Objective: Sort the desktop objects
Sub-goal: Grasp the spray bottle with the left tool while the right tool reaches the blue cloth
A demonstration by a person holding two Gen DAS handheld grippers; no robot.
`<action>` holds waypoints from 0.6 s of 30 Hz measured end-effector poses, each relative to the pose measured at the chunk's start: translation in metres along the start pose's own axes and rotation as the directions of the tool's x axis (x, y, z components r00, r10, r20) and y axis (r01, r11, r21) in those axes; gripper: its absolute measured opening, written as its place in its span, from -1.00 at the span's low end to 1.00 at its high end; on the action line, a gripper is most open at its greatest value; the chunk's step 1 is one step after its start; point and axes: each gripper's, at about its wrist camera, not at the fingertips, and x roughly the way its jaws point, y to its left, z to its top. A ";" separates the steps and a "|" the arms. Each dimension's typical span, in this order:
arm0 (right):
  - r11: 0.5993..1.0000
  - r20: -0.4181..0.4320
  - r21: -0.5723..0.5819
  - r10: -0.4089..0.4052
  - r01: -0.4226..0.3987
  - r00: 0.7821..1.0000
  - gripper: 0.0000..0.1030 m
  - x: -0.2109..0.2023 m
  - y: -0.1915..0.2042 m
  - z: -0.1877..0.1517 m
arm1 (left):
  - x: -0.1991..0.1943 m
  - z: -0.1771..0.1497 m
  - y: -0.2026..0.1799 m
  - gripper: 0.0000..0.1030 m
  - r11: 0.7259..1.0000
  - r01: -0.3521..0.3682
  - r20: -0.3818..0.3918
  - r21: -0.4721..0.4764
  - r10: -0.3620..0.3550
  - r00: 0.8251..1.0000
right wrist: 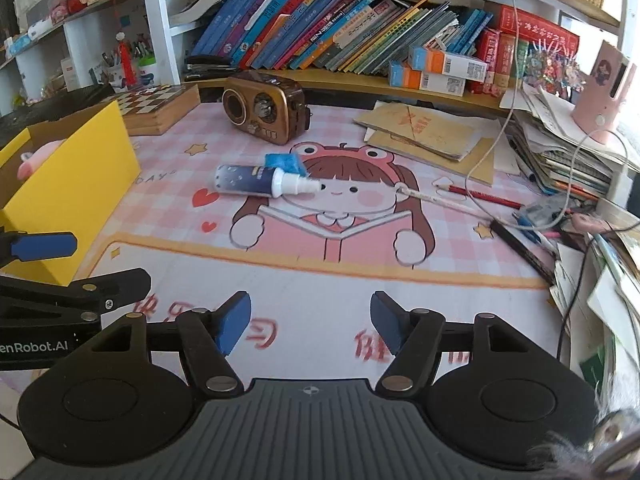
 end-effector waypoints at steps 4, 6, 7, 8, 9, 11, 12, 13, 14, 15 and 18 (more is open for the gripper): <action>1.000 0.018 0.005 0.006 -0.006 1.000 0.27 0.014 -0.015 0.016 | 0.018 0.014 -0.001 0.72 1.000 -0.025 -0.003 0.004 0.025 1.000; 1.000 0.028 0.008 0.008 -0.008 1.000 0.27 0.022 -0.023 0.026 | 0.028 0.021 0.000 0.72 0.999 -0.044 -0.004 0.004 0.044 0.999; 1.000 0.035 0.009 0.009 -0.009 0.999 0.27 0.026 -0.026 0.031 | 0.033 0.025 0.000 0.72 0.999 -0.051 -0.003 0.005 0.051 0.999; 1.000 0.040 0.008 0.010 -0.010 0.999 0.28 0.029 -0.029 0.036 | 0.037 0.029 0.001 0.72 0.998 -0.055 -0.002 0.008 0.055 0.998; 1.000 0.045 0.007 0.011 -0.011 0.999 0.28 0.034 -0.032 0.041 | 0.041 0.032 0.001 0.72 0.998 -0.057 -0.002 0.013 0.057 0.998; 1.000 0.054 0.006 0.015 -0.015 0.998 0.28 0.042 -0.037 0.051 | 0.050 0.038 0.000 0.72 0.998 -0.058 -0.002 0.026 0.058 0.998; 1.000 0.057 0.007 0.017 -0.018 0.998 0.29 0.046 -0.039 0.056 | 0.055 0.041 0.000 0.72 0.998 -0.050 -0.004 0.034 0.051 0.999; 1.000 0.061 0.009 0.022 -0.022 0.998 0.30 0.050 -0.041 0.060 | 0.061 0.044 0.000 0.72 0.998 -0.039 -0.008 0.043 0.040 0.999; 1.000 0.065 0.012 0.024 -0.025 0.998 0.31 0.054 -0.042 0.064 | 0.066 0.047 -0.001 0.72 0.998 -0.029 -0.013 0.052 0.030 0.999; 1.000 0.071 0.016 0.023 -0.024 0.997 0.31 0.059 -0.043 0.069 | 0.072 0.049 -0.001 0.72 0.998 -0.023 -0.016 0.059 0.024 1.000; 0.999 0.083 0.025 0.022 -0.024 0.996 0.31 0.072 -0.044 0.079 | 0.091 0.054 -0.005 0.72 0.996 -0.009 -0.022 0.088 0.011 1.000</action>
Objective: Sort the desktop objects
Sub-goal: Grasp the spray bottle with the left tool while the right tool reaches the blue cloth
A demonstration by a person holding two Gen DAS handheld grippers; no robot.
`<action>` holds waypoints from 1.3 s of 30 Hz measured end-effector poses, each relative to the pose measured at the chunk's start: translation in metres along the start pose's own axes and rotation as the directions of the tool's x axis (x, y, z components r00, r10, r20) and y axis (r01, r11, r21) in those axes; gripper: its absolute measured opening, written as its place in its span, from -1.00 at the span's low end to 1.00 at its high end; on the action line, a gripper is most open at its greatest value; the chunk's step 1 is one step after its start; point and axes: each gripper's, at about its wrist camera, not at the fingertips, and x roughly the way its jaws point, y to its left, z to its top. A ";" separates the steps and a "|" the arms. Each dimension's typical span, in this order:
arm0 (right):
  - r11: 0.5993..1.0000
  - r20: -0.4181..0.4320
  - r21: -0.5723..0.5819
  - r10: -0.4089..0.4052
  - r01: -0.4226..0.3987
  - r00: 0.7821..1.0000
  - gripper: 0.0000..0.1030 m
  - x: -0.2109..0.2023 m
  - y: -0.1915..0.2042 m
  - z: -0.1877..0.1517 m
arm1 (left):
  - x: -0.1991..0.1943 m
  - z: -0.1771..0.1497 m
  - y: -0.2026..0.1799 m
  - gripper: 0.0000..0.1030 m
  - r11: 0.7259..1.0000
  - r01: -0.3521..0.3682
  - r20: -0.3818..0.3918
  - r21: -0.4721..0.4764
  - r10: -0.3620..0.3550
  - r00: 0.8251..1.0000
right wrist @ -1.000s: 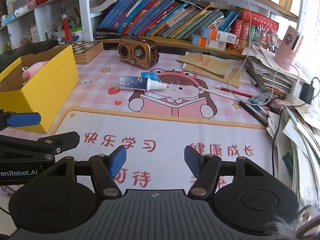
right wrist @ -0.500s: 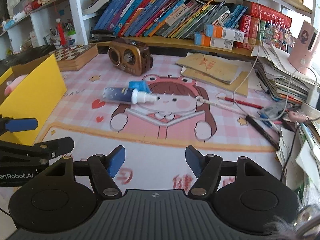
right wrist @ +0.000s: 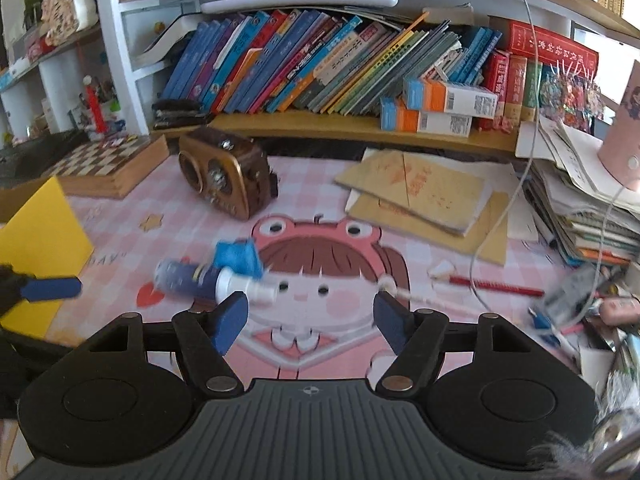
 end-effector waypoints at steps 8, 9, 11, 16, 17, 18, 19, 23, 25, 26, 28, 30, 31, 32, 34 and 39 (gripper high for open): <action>1.000 0.009 0.009 0.012 -0.013 1.000 0.31 0.019 0.002 0.014 | 0.038 0.019 -0.015 0.72 0.992 0.003 0.043 0.128 -0.009 0.999; 1.000 0.009 0.012 0.014 -0.014 1.000 0.31 0.020 0.001 0.015 | 0.042 0.021 -0.016 0.72 0.988 0.017 0.041 0.151 -0.024 0.999; 1.000 0.009 0.017 0.013 -0.013 1.000 0.32 0.020 0.000 0.016 | 0.053 0.026 -0.019 0.72 0.977 0.049 0.026 0.205 -0.055 0.998; 0.999 0.014 0.038 0.001 -0.002 1.000 0.33 0.019 -0.007 0.018 | 0.078 0.032 -0.014 0.71 0.958 0.126 -0.052 0.260 -0.116 0.992; 0.999 0.014 0.043 -0.001 0.001 1.000 0.33 0.018 -0.010 0.018 | 0.082 0.032 -0.012 0.70 0.955 0.150 -0.078 0.258 -0.134 0.988; 0.999 0.014 0.047 -0.003 0.003 1.000 0.34 0.018 -0.012 0.018 | 0.083 0.031 -0.009 0.69 0.953 0.160 -0.090 0.258 -0.141 0.986; 0.999 0.013 0.050 -0.006 0.005 1.000 0.34 0.018 -0.014 0.018 | 0.085 0.030 -0.007 0.67 0.952 0.169 -0.103 0.254 -0.147 0.984; 0.998 0.002 0.058 -0.008 0.008 1.000 0.34 0.022 -0.019 0.017 | 0.079 0.028 -0.006 0.27 0.944 0.202 -0.117 0.262 -0.176 0.977; 0.998 -0.002 0.058 -0.005 0.006 1.000 0.34 0.025 -0.019 0.017 | 0.077 0.026 -0.007 0.10 0.936 0.219 -0.127 0.277 -0.190 0.974; 0.998 -0.003 0.057 -0.003 0.003 1.000 0.34 0.026 -0.019 0.017 | 0.076 0.025 -0.010 0.01 0.931 0.225 -0.131 0.288 -0.194 0.972; 0.999 -0.001 0.051 0.004 -0.004 1.000 0.34 0.028 -0.017 0.019 | 0.074 0.022 -0.013 -0.12 0.921 0.243 -0.141 0.305 -0.208 0.968; 0.999 0.001 0.041 0.013 -0.013 1.000 0.34 0.029 -0.014 0.021 | 0.071 0.020 -0.016 -0.39 0.914 0.269 -0.169 0.305 -0.226 0.959; 0.999 0.001 0.036 0.018 -0.018 1.000 0.35 0.030 -0.013 0.022 | 0.070 0.020 -0.017 -0.39 0.917 0.277 -0.187 0.286 -0.230 0.955; 0.999 0.000 0.032 0.024 -0.024 1.000 0.35 0.032 -0.012 0.023 | 0.068 0.021 -0.018 -0.40 0.922 0.279 -0.205 0.269 -0.228 0.952; 0.999 -0.005 0.022 0.037 -0.037 0.999 0.37 0.035 -0.009 0.023 | 0.062 0.016 -0.020 -0.40 0.923 0.277 -0.219 0.266 -0.222 0.950; 0.998 -0.014 -0.005 0.062 -0.062 0.998 0.39 0.044 -0.002 0.025 | 0.035 -0.010 -0.015 -0.40 0.939 0.279 -0.219 0.200 -0.234 0.947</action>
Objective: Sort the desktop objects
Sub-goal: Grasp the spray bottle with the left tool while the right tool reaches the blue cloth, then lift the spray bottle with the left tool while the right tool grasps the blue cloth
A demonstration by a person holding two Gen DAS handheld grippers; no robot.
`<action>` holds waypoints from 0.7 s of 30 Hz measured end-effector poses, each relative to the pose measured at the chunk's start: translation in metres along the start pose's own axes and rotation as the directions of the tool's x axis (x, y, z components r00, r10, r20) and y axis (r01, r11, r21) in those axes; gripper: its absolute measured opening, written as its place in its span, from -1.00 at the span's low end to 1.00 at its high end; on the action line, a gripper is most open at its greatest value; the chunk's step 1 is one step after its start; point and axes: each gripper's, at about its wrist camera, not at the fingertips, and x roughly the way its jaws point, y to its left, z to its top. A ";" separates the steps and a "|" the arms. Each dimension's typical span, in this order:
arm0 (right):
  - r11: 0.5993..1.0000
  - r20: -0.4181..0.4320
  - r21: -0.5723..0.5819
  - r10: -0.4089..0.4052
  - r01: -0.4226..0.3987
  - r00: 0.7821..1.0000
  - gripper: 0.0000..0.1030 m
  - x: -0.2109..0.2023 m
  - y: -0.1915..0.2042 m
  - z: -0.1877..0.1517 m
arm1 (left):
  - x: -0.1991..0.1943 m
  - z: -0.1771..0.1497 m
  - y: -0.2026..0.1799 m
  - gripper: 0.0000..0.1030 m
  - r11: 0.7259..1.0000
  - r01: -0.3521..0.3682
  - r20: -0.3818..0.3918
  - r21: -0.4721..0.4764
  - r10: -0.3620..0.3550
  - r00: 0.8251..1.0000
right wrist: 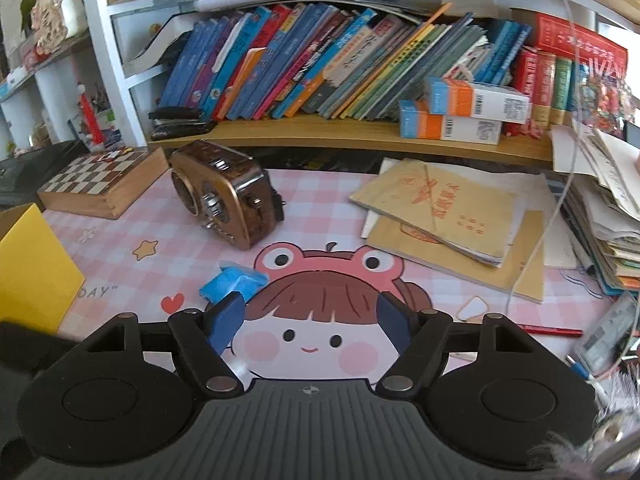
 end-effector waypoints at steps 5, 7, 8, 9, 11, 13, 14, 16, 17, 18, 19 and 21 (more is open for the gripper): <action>0.999 -0.014 -0.039 0.022 -0.022 1.000 0.47 0.013 0.006 0.000 | -0.025 -0.034 0.007 -0.40 0.983 -0.019 0.005 -0.183 0.021 1.000; 0.997 -0.024 -0.064 0.035 -0.037 0.999 0.53 0.021 0.010 0.001 | -0.034 -0.046 0.014 -0.40 0.958 -0.038 0.018 -0.283 0.045 0.999; 0.996 -0.029 -0.080 0.042 -0.044 0.999 0.53 0.025 0.013 0.001 | -0.038 -0.051 0.020 -0.40 0.940 -0.052 0.029 -0.338 0.065 0.997; 0.994 -0.033 -0.096 0.048 -0.051 0.998 0.55 0.029 0.016 0.001 | -0.041 -0.056 0.026 -0.40 0.922 -0.058 0.043 -0.382 0.080 0.996; 0.989 -0.045 -0.133 0.060 -0.066 0.997 0.61 0.040 0.023 0.000 | -0.049 -0.066 0.034 -0.40 0.889 -0.062 0.071 -0.454 0.105 0.992; 0.983 -0.053 -0.165 0.071 -0.079 0.996 0.62 0.050 0.031 0.000 | -0.055 -0.071 0.036 -0.40 0.870 -0.067 0.077 -0.488 0.119 0.990; 0.978 -0.057 -0.185 0.083 -0.092 0.995 0.62 0.055 0.036 0.000 | -0.058 -0.073 0.038 -0.40 0.864 -0.069 0.079 -0.499 0.125 0.989; 0.970 -0.059 -0.219 0.093 -0.104 0.994 0.62 0.063 0.045 0.000 | -0.062 -0.075 0.039 -0.40 0.854 -0.069 0.088 -0.516 0.132 0.987; 0.968 -0.060 -0.229 0.097 -0.108 0.994 0.62 0.066 0.048 0.000 | -0.063 -0.076 0.040 -0.40 0.848 -0.064 0.095 -0.527 0.134 0.987; 0.965 -0.059 -0.238 0.098 -0.109 0.993 0.61 0.071 0.052 0.001 | -0.064 -0.076 0.040 -0.40 0.841 -0.060 0.100 -0.537 0.135 0.986; 0.964 -0.057 -0.245 0.094 -0.106 0.994 0.60 0.075 0.055 0.002 | -0.066 -0.076 0.040 -0.40 0.834 -0.055 0.107 -0.549 0.136 0.985; 0.961 -0.051 -0.258 0.093 -0.103 0.994 0.59 0.081 0.059 0.005 | -0.069 -0.077 0.039 -0.40 0.827 -0.047 0.121 -0.560 0.138 0.983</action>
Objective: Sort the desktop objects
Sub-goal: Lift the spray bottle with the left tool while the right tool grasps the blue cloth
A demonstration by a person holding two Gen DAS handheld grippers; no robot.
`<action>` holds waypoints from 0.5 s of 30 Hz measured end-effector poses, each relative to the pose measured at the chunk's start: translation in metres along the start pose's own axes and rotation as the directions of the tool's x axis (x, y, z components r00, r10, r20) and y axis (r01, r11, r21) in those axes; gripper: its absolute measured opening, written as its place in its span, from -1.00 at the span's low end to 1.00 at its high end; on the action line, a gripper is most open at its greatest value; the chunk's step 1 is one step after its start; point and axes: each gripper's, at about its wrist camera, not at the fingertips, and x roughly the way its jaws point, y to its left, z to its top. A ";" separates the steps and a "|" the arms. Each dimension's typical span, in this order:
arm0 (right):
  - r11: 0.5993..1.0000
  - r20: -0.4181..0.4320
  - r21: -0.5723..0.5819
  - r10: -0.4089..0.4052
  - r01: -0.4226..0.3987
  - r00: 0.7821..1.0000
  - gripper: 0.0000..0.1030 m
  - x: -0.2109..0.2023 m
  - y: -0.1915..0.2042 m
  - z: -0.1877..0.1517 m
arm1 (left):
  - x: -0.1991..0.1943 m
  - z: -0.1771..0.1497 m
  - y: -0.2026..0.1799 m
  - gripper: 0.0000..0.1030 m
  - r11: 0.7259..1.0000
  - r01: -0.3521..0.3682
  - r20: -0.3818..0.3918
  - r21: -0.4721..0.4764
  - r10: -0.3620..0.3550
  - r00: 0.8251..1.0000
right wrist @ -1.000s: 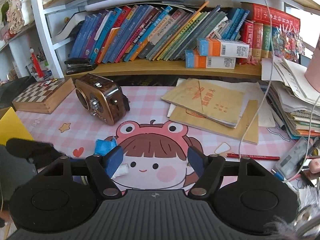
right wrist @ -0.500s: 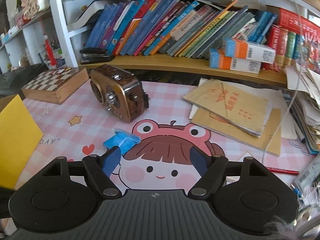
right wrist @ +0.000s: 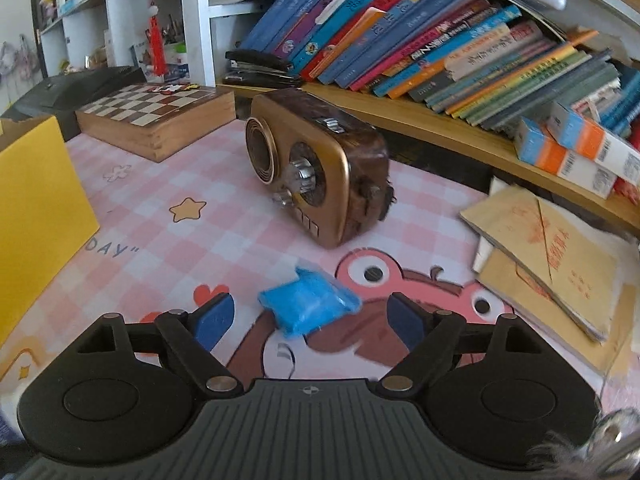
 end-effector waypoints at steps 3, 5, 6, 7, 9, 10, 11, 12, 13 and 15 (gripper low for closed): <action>0.999 -0.002 -0.031 0.013 -0.013 1.000 0.56 0.011 -0.001 0.004 | -0.004 0.000 -0.003 -0.40 1.000 0.012 0.016 -0.004 -0.012 1.000; 0.999 -0.026 -0.032 0.021 -0.022 0.999 0.42 0.017 -0.005 0.005 | -0.008 0.000 -0.003 -0.40 1.000 0.016 0.024 -0.012 -0.016 1.000; 0.999 -0.040 -0.021 0.029 -0.030 0.999 0.21 0.020 -0.008 0.005 | -0.009 0.000 -0.002 -0.40 1.000 0.018 0.028 -0.020 -0.017 0.999; 0.999 -0.054 -0.008 0.035 -0.035 0.998 0.13 0.022 -0.010 0.004 | -0.011 0.000 -0.001 -0.40 0.999 0.020 0.031 -0.032 -0.019 0.999; 0.999 -0.056 0.016 0.032 -0.031 0.998 0.06 0.022 -0.012 0.002 | -0.014 0.001 0.001 -0.40 0.998 0.023 0.039 -0.056 -0.021 0.999; 0.999 -0.051 0.020 0.032 -0.031 0.998 -0.01 0.020 -0.012 0.001 | -0.016 0.001 0.002 -0.40 0.998 0.025 0.042 -0.064 -0.022 0.999; 0.999 -0.045 0.019 0.028 -0.027 0.999 -0.04 0.017 -0.011 0.001 | -0.018 0.001 0.003 -0.40 0.997 0.027 0.046 -0.070 -0.024 0.999; 1.000 -0.041 0.018 0.026 -0.026 0.999 -0.13 0.015 -0.010 0.001 | -0.019 0.001 0.003 -0.40 0.997 0.028 0.050 -0.071 -0.024 0.998; 0.999 -0.041 0.022 0.026 -0.025 0.999 -0.15 0.012 -0.010 0.000 | -0.021 0.002 0.002 -0.40 0.997 0.027 0.053 -0.069 -0.024 0.998; 0.999 -0.030 0.037 0.027 -0.026 0.999 -0.20 0.005 -0.010 -0.001 | -0.023 0.003 0.001 -0.40 0.998 0.027 0.060 -0.062 -0.023 0.998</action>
